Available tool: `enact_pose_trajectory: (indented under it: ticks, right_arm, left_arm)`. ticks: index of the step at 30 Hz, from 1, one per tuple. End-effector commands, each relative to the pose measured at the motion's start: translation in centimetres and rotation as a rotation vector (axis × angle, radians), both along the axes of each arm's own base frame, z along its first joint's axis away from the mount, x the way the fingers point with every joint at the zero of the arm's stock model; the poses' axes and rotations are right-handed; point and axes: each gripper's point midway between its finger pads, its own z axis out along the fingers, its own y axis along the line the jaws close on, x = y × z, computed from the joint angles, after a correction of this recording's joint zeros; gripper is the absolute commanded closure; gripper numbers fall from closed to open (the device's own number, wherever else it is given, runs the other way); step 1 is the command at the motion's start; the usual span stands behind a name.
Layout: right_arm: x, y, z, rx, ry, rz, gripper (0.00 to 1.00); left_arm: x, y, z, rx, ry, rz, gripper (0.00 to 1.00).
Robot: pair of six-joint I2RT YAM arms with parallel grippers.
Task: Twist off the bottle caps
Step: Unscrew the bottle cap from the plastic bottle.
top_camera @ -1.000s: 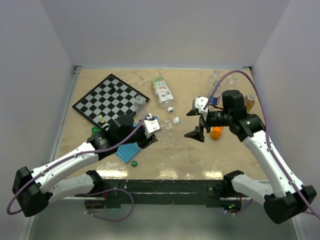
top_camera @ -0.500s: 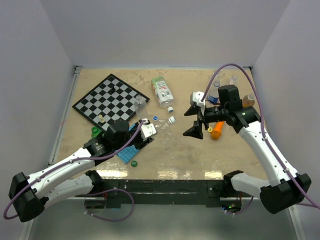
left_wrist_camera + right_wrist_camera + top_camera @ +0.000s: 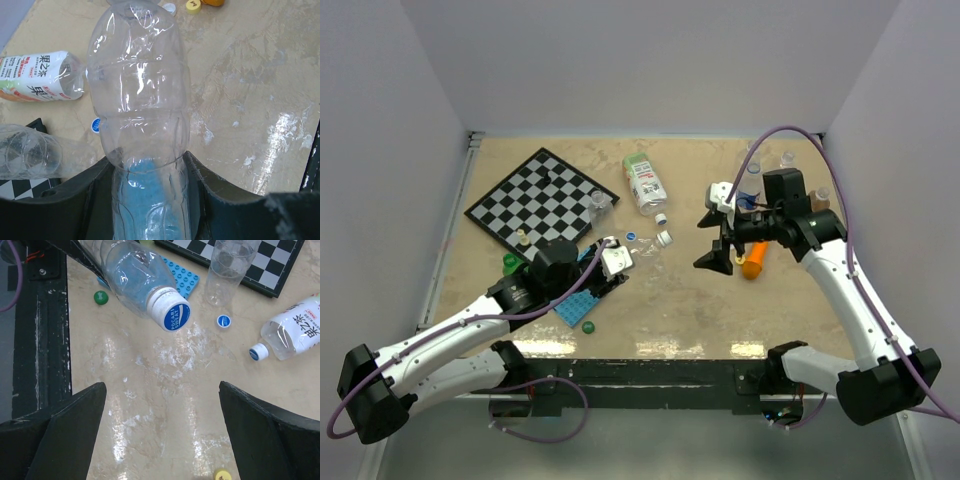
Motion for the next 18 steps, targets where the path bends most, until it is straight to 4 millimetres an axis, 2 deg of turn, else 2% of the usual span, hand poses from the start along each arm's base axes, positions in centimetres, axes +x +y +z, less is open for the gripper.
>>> enact_pose_trajectory:
  ticks: [1, 12, 18]
  right_arm:
    - [0.5, -0.6, 1.5, -0.014, -0.060, -0.022, 0.02]
    - [1.2, -0.9, 1.1, -0.024, -0.042, -0.046, 0.03]
    - [1.6, -0.1, -0.5, -0.002, 0.062, -0.018, 0.07]
  left_arm:
    - [0.1, -0.6, 1.1, -0.038, -0.037, -0.016, 0.99]
    - [0.2, -0.6, 1.1, -0.038, -0.038, -0.013, 1.00]
    - [0.0, -0.7, 1.1, -0.039, -0.036, -0.021, 0.99]
